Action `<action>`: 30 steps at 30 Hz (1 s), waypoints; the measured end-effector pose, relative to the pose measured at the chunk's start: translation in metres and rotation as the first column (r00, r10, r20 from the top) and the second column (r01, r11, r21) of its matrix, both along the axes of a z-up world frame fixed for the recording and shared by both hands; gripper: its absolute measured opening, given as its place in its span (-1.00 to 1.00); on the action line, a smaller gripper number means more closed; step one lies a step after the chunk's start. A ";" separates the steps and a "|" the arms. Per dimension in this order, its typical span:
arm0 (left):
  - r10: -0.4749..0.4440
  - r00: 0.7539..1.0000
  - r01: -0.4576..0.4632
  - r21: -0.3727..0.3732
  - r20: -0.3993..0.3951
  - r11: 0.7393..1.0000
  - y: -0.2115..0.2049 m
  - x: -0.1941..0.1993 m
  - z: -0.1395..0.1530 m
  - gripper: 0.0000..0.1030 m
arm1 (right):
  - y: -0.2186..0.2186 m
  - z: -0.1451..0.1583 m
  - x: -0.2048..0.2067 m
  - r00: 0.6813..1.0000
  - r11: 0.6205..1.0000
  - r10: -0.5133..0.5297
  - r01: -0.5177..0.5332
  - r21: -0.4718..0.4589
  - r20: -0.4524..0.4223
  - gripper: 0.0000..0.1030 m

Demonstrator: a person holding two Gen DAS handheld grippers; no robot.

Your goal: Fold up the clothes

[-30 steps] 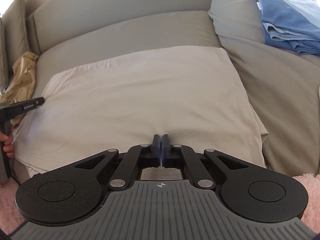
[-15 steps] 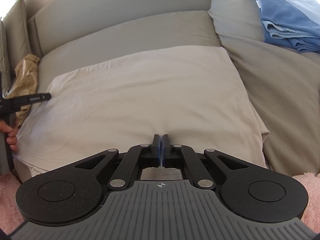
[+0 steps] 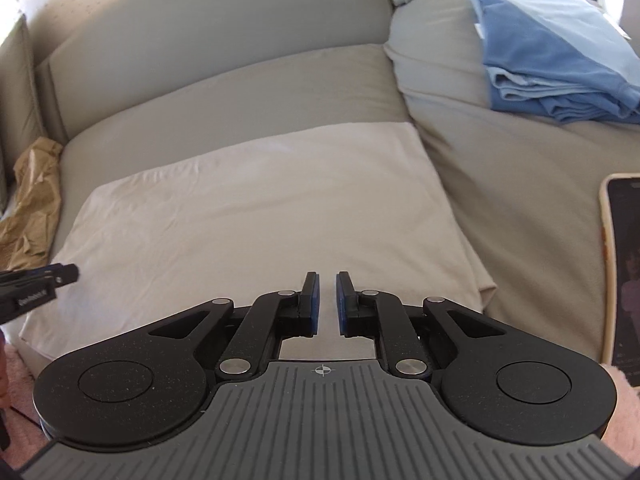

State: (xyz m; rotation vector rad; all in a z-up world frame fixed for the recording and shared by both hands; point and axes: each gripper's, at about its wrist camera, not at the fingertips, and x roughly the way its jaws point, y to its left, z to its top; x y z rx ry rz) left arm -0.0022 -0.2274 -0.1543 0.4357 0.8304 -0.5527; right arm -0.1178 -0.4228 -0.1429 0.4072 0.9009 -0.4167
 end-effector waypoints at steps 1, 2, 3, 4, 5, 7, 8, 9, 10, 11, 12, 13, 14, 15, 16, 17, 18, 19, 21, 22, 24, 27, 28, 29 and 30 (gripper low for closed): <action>-0.016 1.000 0.016 0.014 -0.005 1.000 -0.003 -0.005 -0.003 -0.57 | 0.002 -0.004 0.004 1.000 1.000 0.008 -0.008 -0.007 -0.017 -0.72; -0.025 1.000 0.025 0.030 -0.008 0.999 -0.003 -0.009 -0.004 -0.57 | 0.003 -0.007 0.005 0.999 1.000 0.003 -0.003 -0.003 -0.033 -0.73; -0.034 0.999 0.035 0.051 -0.009 0.998 -0.002 -0.014 -0.006 -0.58 | 0.002 -0.008 0.001 0.999 1.000 -0.004 0.004 0.003 -0.046 -0.80; -0.044 0.999 0.044 0.072 -0.010 0.996 0.000 -0.019 -0.007 -0.57 | 0.001 -0.009 -0.003 0.998 1.000 -0.012 0.012 0.009 -0.059 -0.85; -0.050 0.999 0.051 0.091 -0.015 0.995 0.002 -0.022 -0.008 -0.57 | 0.001 -0.010 -0.007 0.997 1.000 -0.019 0.020 0.015 -0.072 -0.87; -0.037 0.998 0.042 0.113 -0.051 0.993 0.010 -0.024 -0.005 -0.57 | -0.001 -0.008 -0.022 0.992 0.999 -0.041 0.042 0.009 -0.119 -0.93; -0.027 0.997 0.035 0.120 -0.066 0.992 0.013 -0.024 -0.003 -0.57 | -0.005 -0.007 -0.031 0.988 0.997 -0.069 0.071 0.010 -0.135 -0.93; -0.022 0.997 0.031 0.131 -0.075 0.991 0.015 -0.025 0.001 -0.57 | -0.009 -0.006 -0.039 0.986 0.995 -0.093 0.097 0.021 -0.138 -0.93; -0.020 0.997 0.032 0.146 -0.080 0.989 0.017 -0.027 0.005 -0.57 | -0.013 -0.004 -0.046 0.982 0.991 -0.121 0.127 0.036 -0.147 -0.82; -0.021 0.996 0.035 0.163 -0.084 0.986 0.019 -0.028 0.010 -0.56 | -0.017 0.000 -0.053 0.979 0.988 -0.143 0.151 0.046 -0.144 -0.69; -0.021 0.996 0.035 0.169 -0.083 0.985 0.019 -0.030 0.015 -0.52 | -0.021 0.004 -0.060 0.977 0.983 -0.164 0.173 0.055 -0.139 -0.63; -0.014 0.997 0.027 0.159 -0.079 0.987 0.020 -0.031 0.021 -0.49 | -0.023 0.008 -0.066 0.977 0.981 -0.175 0.183 0.060 -0.125 -0.63; -0.009 0.997 0.020 0.141 -0.074 0.990 0.020 -0.032 0.026 -0.46 | -0.025 0.011 -0.070 0.977 0.979 -0.184 0.191 0.066 -0.110 -0.63; -0.007 0.998 0.014 0.112 -0.067 0.994 0.019 -0.033 0.032 -0.41 | -0.027 0.016 -0.076 0.976 0.974 -0.201 0.208 0.084 -0.086 -0.63; -0.006 0.998 0.011 0.085 -0.059 0.996 0.017 -0.035 0.037 -0.39 | -0.030 0.021 -0.083 0.974 0.969 -0.220 0.226 0.104 -0.061 -0.63; -0.010 0.999 0.012 0.060 -0.048 0.998 0.012 -0.038 0.043 -0.39 | -0.034 0.024 -0.089 0.968 0.958 -0.247 0.249 0.139 -0.030 -0.63; -0.019 0.999 0.020 0.043 -0.038 0.999 0.006 -0.042 0.046 -0.38 | -0.037 0.027 -0.095 0.961 0.946 -0.276 0.272 0.177 0.001 -0.61; -0.030 0.999 0.031 0.035 -0.033 0.999 -0.001 -0.045 0.048 -0.37 | -0.041 0.029 -0.100 0.951 0.928 -0.307 0.292 0.229 0.033 -0.52; -0.052 0.998 0.053 0.023 -0.031 0.998 -0.017 -0.054 0.049 -0.36 | -0.048 0.030 -0.107 0.929 0.890 -0.360 0.315 0.330 0.083 -0.31; -0.061 0.998 0.062 0.016 -0.035 0.998 -0.024 -0.058 0.049 -0.35 | -0.050 0.031 -0.109 0.920 0.870 -0.380 0.318 0.376 0.101 -0.28; -0.080 0.996 0.081 0.005 -0.044 0.997 -0.035 -0.065 0.048 -0.34 | -0.049 0.030 -0.109 0.916 0.853 -0.386 0.309 0.420 0.110 -0.25; -0.103 0.993 0.103 0.003 -0.064 0.995 -0.044 -0.077 0.044 -0.28 | -0.044 0.027 -0.107 0.916 0.839 -0.388 0.304 0.452 0.104 -0.10; -0.106 0.992 0.106 0.001 -0.072 0.994 -0.045 -0.080 0.042 -0.27 | -0.043 0.025 -0.107 0.916 0.836 -0.389 0.306 0.455 0.099 -0.10; -0.107 0.991 0.108 0.002 -0.080 0.994 -0.045 -0.082 0.041 -0.25 | -0.041 0.024 -0.107 0.917 0.835 -0.390 0.312 0.454 0.087 -0.10; -0.108 0.990 0.109 0.005 -0.089 0.994 -0.045 -0.083 0.038 -0.24 | -0.040 0.022 -0.106 0.918 0.833 -0.390 0.318 0.452 0.074 -0.09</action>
